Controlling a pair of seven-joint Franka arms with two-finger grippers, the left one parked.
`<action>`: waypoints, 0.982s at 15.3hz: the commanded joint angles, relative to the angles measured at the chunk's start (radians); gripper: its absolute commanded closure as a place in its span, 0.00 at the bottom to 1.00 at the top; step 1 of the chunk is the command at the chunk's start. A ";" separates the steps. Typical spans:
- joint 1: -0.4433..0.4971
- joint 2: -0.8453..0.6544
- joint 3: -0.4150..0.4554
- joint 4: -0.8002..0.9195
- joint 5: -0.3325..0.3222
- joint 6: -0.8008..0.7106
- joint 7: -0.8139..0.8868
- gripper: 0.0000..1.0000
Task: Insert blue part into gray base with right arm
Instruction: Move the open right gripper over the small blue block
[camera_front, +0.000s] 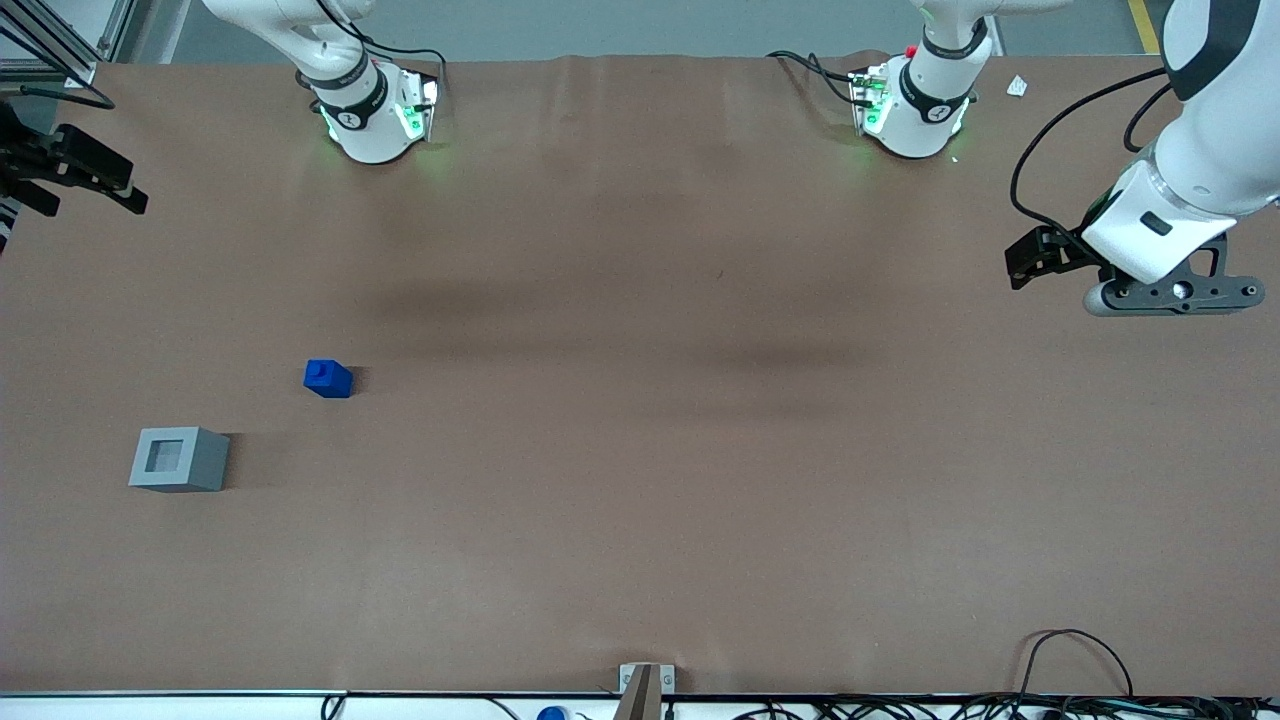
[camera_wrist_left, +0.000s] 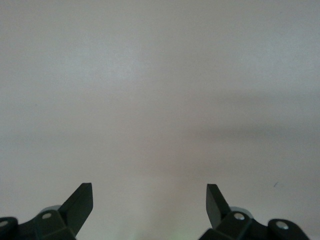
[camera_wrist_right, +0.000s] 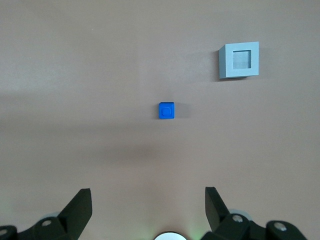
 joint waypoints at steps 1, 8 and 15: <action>-0.011 -0.019 0.007 -0.027 -0.002 0.014 -0.010 0.00; -0.014 0.068 0.004 -0.037 -0.013 0.081 -0.011 0.00; -0.025 0.196 0.004 -0.201 0.005 0.241 -0.011 0.00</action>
